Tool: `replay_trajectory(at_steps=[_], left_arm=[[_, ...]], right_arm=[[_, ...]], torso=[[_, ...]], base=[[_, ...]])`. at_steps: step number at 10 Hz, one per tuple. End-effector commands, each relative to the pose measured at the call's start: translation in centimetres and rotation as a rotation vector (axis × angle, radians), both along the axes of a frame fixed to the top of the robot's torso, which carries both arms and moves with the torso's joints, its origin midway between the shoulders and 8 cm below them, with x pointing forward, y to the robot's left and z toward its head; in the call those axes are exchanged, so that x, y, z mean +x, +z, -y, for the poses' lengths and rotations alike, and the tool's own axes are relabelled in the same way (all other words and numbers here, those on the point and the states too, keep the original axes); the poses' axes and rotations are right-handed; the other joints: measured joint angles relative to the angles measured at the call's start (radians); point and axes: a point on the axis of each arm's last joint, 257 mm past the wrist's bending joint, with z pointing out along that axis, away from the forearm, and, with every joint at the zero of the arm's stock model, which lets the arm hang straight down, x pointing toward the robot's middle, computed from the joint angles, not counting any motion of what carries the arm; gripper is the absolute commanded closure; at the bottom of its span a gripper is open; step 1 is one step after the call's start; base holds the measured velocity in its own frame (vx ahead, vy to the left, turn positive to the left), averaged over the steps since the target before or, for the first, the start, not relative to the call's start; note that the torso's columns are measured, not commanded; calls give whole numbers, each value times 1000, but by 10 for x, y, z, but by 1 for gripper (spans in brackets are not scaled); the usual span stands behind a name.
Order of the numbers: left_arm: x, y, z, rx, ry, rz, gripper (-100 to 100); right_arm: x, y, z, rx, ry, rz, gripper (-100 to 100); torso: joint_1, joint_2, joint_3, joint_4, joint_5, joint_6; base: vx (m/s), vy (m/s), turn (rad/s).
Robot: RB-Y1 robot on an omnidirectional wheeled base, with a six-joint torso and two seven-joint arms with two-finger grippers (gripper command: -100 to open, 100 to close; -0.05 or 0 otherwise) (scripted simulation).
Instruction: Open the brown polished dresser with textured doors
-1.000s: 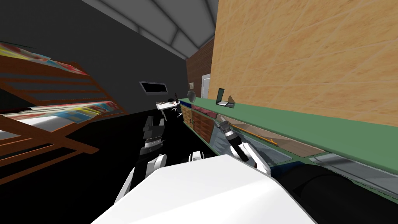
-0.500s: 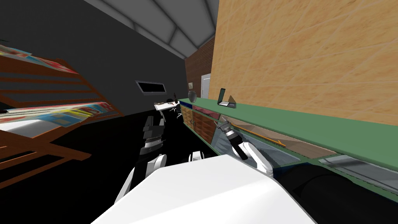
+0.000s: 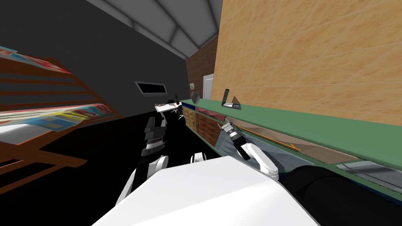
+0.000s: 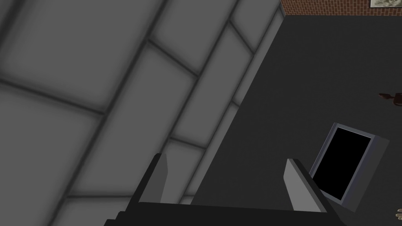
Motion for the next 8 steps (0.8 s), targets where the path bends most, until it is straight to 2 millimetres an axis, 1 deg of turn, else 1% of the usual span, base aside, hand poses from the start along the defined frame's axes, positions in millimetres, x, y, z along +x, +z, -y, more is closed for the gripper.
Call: replay_trajectory(at_steps=[1,2,3,5,8], left_arm=[[0,0,0,0,0,0,0],[0,0,0,0,0,0,0],[0,0,0,0,0,0,0],[0,0,0,0,0,0,0],[0,0,0,0,0,0,0]], right_arm=[[4,-9,12,-131,-52,-3,-100],[6,-13,19,-194,-79,-7,-100],[6,-13,19,-200,-80,-6,-100],[9,-21,33,-327,-131,-13,-100],[13,-30,51,-496,-196,-20,-100]], torso=[[-1,1,1,0,0,0],[-2,0,0,0,-1,0],[0,-1,-1,0,0,0],[-3,0,0,0,-1,0],[1,0,0,0,0,0]], base=[[49,71,-8],[73,103,-20],[55,80,-11],[63,57,-6],[78,103,-8]])
